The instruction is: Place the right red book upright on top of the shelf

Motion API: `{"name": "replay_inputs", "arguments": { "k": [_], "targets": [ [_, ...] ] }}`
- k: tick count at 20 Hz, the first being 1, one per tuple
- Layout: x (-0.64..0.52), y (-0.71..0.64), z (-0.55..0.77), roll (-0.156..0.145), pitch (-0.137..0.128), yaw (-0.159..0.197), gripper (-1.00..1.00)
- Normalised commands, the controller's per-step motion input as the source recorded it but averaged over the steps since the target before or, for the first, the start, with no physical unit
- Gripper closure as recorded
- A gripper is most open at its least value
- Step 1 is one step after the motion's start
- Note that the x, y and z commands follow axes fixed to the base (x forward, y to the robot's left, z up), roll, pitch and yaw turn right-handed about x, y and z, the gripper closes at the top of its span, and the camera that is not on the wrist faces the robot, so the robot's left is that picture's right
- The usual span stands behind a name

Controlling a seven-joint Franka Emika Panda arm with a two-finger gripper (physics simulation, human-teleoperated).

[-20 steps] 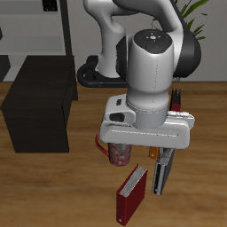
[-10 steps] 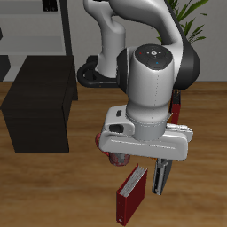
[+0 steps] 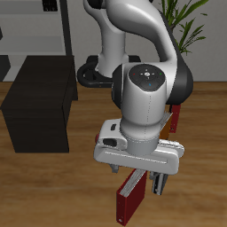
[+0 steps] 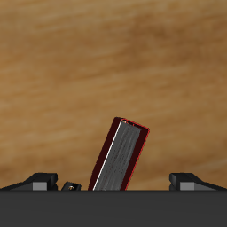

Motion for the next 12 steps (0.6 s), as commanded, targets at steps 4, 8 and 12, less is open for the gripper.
{"name": "replay_inputs", "arguments": {
  "k": [4, 8, 12],
  "targets": [
    [0.00, -0.10, -0.34, -0.019, 0.048, -0.039, -1.00],
    [0.03, -0.07, -0.33, -0.005, 0.038, -0.020, -1.00],
    [0.01, -0.02, -0.26, 0.005, 0.041, -0.014, -1.00]
  ]
}}
